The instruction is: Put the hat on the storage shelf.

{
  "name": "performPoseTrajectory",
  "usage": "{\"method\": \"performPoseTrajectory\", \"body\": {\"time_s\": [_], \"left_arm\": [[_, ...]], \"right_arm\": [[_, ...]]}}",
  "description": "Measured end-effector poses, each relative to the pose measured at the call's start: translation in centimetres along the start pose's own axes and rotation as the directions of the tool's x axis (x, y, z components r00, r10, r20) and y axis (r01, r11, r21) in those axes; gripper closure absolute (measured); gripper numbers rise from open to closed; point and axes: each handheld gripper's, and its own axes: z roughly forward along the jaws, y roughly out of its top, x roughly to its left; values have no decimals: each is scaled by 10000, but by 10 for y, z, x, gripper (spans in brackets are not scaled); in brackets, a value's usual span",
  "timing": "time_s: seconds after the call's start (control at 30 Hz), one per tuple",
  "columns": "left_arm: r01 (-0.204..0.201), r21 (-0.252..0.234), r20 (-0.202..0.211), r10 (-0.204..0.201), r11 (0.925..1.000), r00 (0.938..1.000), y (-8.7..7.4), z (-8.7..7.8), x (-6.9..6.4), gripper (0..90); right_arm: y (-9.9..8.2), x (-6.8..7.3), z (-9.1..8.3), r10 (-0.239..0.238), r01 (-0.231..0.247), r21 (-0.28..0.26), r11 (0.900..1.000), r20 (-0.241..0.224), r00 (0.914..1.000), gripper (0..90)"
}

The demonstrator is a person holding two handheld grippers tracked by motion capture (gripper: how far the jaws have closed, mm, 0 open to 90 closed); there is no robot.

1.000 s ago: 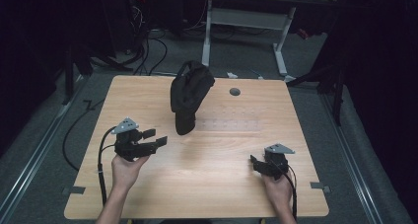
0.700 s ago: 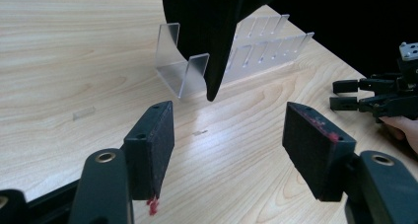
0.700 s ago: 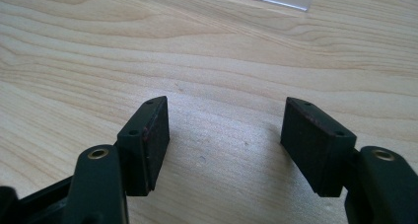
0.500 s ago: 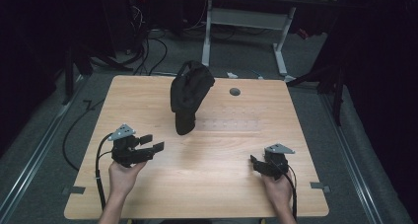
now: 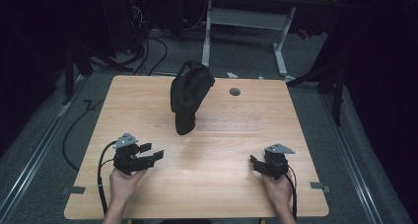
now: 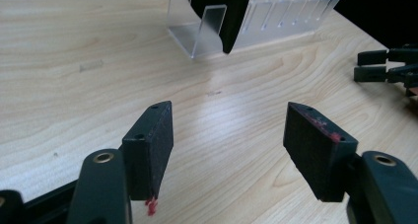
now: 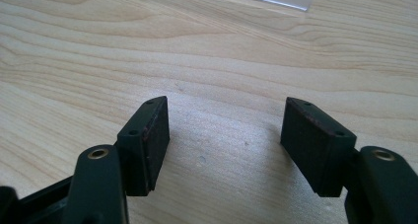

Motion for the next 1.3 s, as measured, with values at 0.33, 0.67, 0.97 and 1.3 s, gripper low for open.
{"method": "performPoseTrajectory", "body": {"time_s": [0.33, 0.67, 0.97, 1.3], "left_arm": [[-120, 455, -569, 146, 9989, 9983, -18, 9, 2, 358], [-399, 930, -1190, 509, 9949, 9916, -32, 21, 5, 343], [-847, 1379, -1738, 1083, 9868, 9788, -42, 33, 5, 319], [-1566, 1562, -2110, 1878, 9752, 9593, -45, 37, -2, 262]], "right_arm": [[0, 0, 0, -2, 2, 2, 10000, -1, 10000, 355], [0, 0, 0, 4, -4, 3, 10000, 3, 10000, 355], [0, 0, 0, 1, -1, 3, 10000, 2, 10000, 355], [0, 0, 0, -2, 2, -1, 10000, 3, 10000, 356]]}}
